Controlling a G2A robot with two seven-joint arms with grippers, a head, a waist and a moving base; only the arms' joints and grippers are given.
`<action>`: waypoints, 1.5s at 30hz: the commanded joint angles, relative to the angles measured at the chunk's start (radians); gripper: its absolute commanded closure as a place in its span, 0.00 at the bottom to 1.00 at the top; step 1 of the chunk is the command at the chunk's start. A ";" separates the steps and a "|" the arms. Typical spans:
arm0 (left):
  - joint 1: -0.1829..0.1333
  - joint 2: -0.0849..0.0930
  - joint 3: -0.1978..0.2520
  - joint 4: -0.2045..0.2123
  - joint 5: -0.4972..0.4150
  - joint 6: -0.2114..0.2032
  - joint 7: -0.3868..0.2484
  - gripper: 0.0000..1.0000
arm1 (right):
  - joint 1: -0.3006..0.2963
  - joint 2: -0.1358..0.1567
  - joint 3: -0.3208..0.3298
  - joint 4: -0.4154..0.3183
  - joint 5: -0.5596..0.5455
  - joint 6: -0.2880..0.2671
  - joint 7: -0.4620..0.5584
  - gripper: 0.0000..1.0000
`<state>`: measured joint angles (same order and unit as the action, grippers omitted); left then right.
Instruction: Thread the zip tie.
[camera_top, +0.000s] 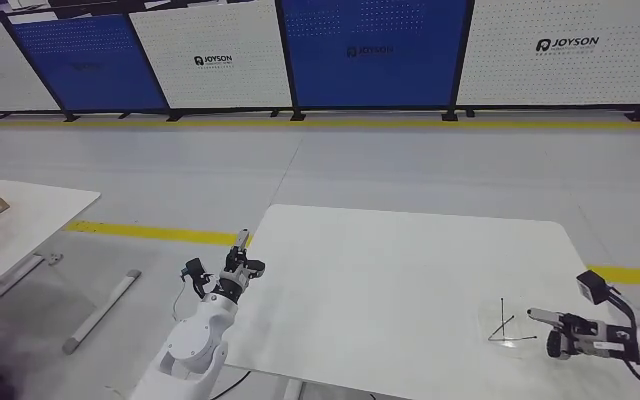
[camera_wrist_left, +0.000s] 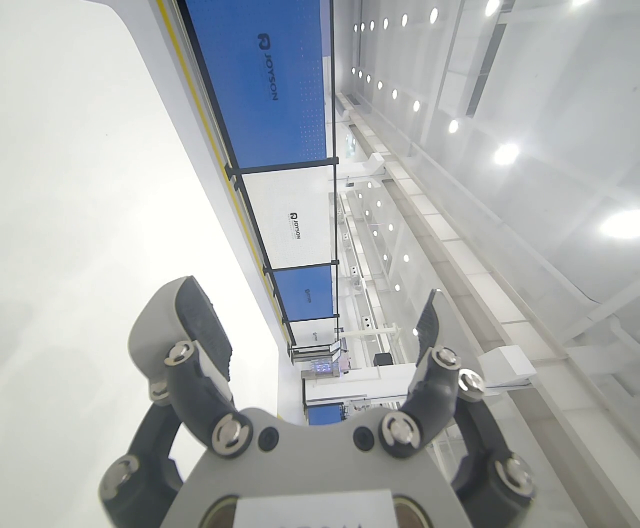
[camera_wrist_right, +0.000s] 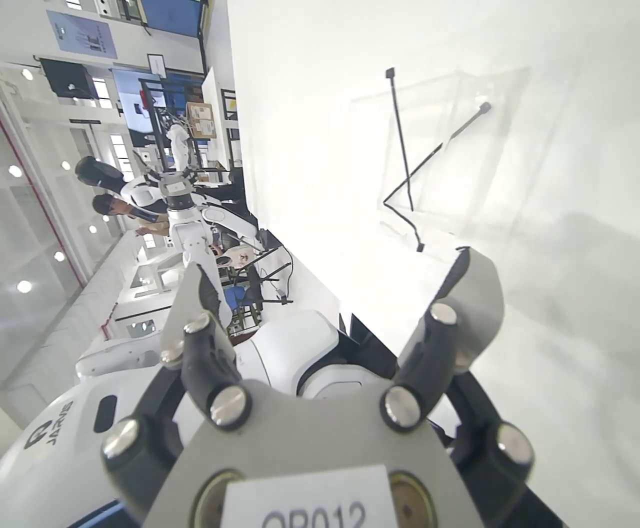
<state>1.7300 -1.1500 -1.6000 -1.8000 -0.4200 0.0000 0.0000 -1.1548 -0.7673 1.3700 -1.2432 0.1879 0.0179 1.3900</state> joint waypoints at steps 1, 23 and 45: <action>0.000 0.000 0.000 0.000 0.000 0.000 0.000 0.00 | 0.018 0.000 -0.020 0.007 -0.019 0.017 0.000 0.00; 0.000 0.000 0.000 0.000 0.000 0.000 0.000 0.00 | 0.017 -0.001 -0.050 0.013 -0.048 0.011 -0.024 0.62; 0.000 0.000 0.000 0.000 0.000 0.000 0.000 0.00 | 0.033 0.002 -0.071 0.059 -0.060 0.044 -0.013 0.71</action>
<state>1.7300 -1.1500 -1.6000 -1.8000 -0.4200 0.0000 0.0000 -1.1226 -0.7658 1.2991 -1.1878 0.1262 0.0621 1.3759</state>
